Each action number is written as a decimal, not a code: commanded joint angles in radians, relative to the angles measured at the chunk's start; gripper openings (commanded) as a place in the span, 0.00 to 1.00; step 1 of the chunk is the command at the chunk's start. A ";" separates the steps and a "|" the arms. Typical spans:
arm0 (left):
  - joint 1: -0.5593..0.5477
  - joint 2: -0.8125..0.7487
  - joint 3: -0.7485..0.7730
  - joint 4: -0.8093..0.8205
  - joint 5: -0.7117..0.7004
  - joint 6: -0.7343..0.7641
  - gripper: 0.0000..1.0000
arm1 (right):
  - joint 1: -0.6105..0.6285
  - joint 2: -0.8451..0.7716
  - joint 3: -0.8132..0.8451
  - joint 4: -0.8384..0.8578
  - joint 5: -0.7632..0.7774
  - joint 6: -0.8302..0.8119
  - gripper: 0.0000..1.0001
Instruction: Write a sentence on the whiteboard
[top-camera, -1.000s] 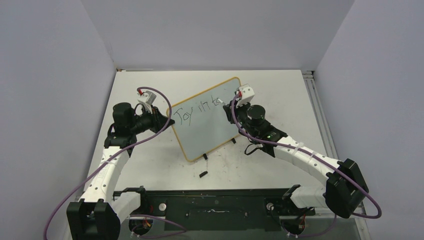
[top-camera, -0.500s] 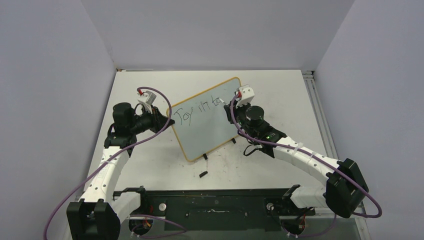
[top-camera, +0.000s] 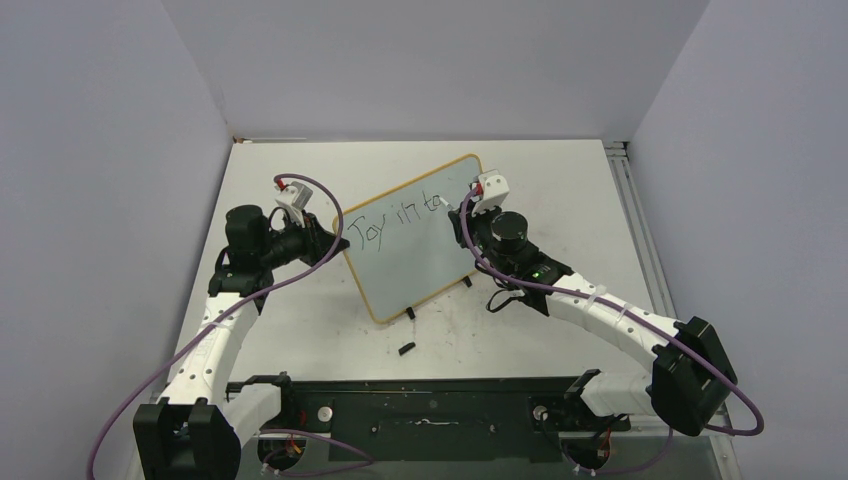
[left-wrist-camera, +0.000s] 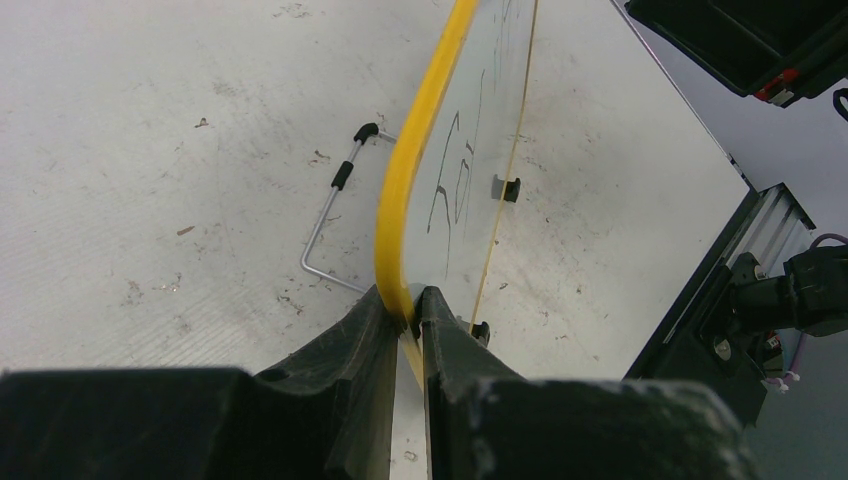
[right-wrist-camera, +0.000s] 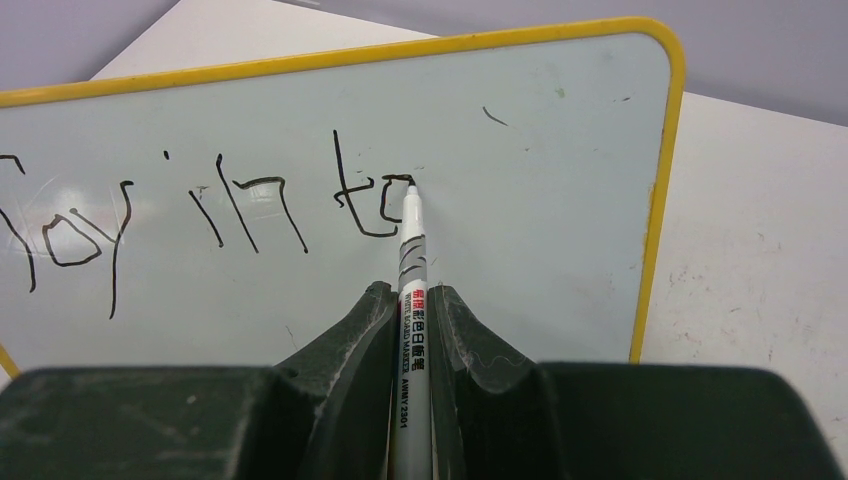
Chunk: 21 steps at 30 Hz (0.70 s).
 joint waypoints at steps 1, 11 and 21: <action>-0.001 -0.009 0.018 -0.014 -0.017 0.031 0.00 | 0.003 0.007 -0.003 -0.003 0.018 0.006 0.05; -0.001 -0.006 0.018 -0.017 -0.018 0.031 0.00 | 0.002 -0.016 -0.028 -0.015 0.024 0.015 0.05; 0.003 -0.005 0.020 -0.031 -0.018 0.037 0.00 | 0.003 -0.078 0.014 -0.038 0.006 0.006 0.05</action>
